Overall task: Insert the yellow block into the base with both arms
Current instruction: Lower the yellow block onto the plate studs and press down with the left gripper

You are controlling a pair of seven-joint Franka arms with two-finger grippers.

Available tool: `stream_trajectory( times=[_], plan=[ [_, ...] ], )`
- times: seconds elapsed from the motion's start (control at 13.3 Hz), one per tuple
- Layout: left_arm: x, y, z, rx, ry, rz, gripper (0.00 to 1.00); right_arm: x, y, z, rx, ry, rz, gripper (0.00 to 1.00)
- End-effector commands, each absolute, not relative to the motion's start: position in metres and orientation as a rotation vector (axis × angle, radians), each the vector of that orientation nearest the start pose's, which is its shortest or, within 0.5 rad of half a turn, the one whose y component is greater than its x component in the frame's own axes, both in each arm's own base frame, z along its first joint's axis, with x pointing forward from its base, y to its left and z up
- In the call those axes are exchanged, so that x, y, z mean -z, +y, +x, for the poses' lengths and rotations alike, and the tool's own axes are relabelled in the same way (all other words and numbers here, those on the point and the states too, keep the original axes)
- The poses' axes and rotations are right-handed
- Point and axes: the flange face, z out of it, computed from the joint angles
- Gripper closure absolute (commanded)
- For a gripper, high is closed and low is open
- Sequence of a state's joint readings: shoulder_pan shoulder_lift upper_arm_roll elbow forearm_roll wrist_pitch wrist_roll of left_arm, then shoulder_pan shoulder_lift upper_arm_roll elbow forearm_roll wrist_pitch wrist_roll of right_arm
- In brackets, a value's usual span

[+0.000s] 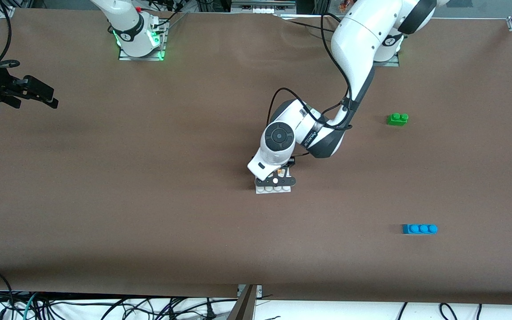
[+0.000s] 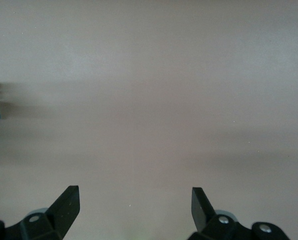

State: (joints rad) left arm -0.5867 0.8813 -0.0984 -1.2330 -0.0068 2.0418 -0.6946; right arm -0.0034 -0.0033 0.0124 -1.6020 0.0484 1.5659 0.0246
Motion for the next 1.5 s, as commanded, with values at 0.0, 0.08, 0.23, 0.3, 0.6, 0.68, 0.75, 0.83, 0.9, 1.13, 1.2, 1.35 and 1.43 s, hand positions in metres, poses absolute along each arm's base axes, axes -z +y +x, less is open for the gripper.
stream_trajectory(
  times=[0.0,0.08,0.23,0.3,0.6,0.68,0.75,0.83,0.9,1.13,1.2,1.35,1.43],
  plan=[
    [-0.233,-0.461,0.590,-0.142,-0.064,-3.134,0.68,-0.616,0.008,0.555,-0.053,0.033,-3.080,0.01],
    [-0.233,-0.462,0.590,-0.142,-0.064,-3.134,0.68,-0.616,0.008,0.555,-0.053,0.033,-3.080,0.01],
    [-0.232,-0.462,0.590,-0.141,-0.066,-3.135,0.68,-0.616,0.008,0.555,-0.053,0.033,-3.081,0.01],
    [-0.232,-0.462,0.590,-0.141,-0.066,-3.135,0.68,-0.616,0.008,0.555,-0.053,0.033,-3.081,0.01],
    [-0.223,-0.462,0.588,-0.153,-0.061,-3.127,0.67,-0.616,0.008,0.555,-0.053,0.033,-3.081,0.01],
    [-0.223,-0.462,0.588,-0.153,-0.063,-3.127,0.67,-0.616,0.008,0.555,-0.053,0.033,-3.080,0.01],
    [-0.221,-0.462,0.588,-0.155,-0.063,-3.126,0.67,-0.616,0.008,0.555,-0.053,0.033,-3.080,0.01],
    [-0.221,-0.462,0.588,-0.155,-0.063,-3.126,0.65,-0.616,0.008,0.555,-0.053,0.033,-3.080,0.01],
    [-0.222,-0.462,0.588,-0.151,-0.063,-3.128,0.57,-0.616,0.008,0.555,-0.053,0.033,-3.081,0.01],
    [-0.213,-0.462,0.587,-0.165,-0.062,-3.119,0.57,-0.616,0.008,0.555,-0.056,0.033,-3.080,0.01],
    [-0.211,-0.462,0.587,-0.167,-0.062,-3.118,0.57,-0.616,0.008,0.555,-0.056,0.033,-3.080,0.01],
    [-0.210,-0.461,0.587,-0.172,-0.064,-3.117,0.57,-0.616,0.008,0.555,-0.056,0.033,-3.080,0.01],
    [-0.210,-0.462,0.587,-0.171,-0.065,-3.119,0.52,-0.616,0.008,0.555,-0.056,0.033,-3.080,0.01]
  ],
)
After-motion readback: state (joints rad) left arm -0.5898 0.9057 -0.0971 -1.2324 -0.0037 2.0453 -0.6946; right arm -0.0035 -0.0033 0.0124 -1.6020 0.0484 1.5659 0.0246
